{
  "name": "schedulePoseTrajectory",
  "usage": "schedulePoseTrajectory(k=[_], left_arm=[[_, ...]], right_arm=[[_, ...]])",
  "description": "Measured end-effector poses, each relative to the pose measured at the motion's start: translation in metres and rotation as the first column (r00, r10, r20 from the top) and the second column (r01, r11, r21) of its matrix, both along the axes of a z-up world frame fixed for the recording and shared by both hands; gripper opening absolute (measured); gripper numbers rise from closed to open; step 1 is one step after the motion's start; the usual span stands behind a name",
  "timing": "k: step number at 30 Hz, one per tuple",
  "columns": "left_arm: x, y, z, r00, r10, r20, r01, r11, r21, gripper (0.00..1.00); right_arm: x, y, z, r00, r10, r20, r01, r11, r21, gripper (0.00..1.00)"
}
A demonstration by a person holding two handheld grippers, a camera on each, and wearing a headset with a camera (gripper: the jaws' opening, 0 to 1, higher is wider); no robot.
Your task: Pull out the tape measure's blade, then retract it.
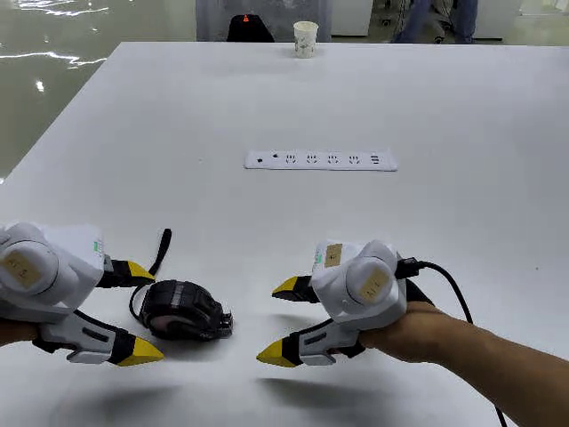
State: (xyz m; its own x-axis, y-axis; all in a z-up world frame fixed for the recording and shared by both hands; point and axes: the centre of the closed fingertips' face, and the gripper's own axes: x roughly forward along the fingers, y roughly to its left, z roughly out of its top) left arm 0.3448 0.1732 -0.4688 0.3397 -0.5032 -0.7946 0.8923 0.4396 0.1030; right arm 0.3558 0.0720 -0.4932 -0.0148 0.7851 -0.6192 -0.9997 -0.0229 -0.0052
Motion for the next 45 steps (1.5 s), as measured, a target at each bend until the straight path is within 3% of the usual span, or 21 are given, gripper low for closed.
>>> schedulePoseTrajectory(k=[9, 26, 33, 45], left_arm=[[0.007, 0.004, -0.006, 0.999, -0.037, -0.019, 0.037, 0.999, 0.035, 0.47], [0.013, -0.004, -0.014, 0.990, -0.119, -0.069, 0.124, 0.989, 0.079, 0.33], [0.013, -0.005, -0.018, 0.985, -0.145, -0.090, 0.153, 0.984, 0.091, 0.29], [0.016, -0.002, -0.023, 0.985, -0.146, -0.090, 0.154, 0.984, 0.087, 0.28]], right_arm=[[0.000, 0.018, -0.006, 0.999, 0.052, 0.009, -0.052, 0.999, -0.003, 0.40], [0.007, 0.048, -0.013, 0.995, 0.103, 0.007, -0.103, 0.994, -0.023, 0.22], [0.004, 0.049, -0.021, 0.989, 0.144, 0.023, -0.142, 0.987, -0.075, 0.15], [0.003, 0.049, -0.025, 0.988, 0.154, 0.012, -0.153, 0.985, -0.081, 0.11]])
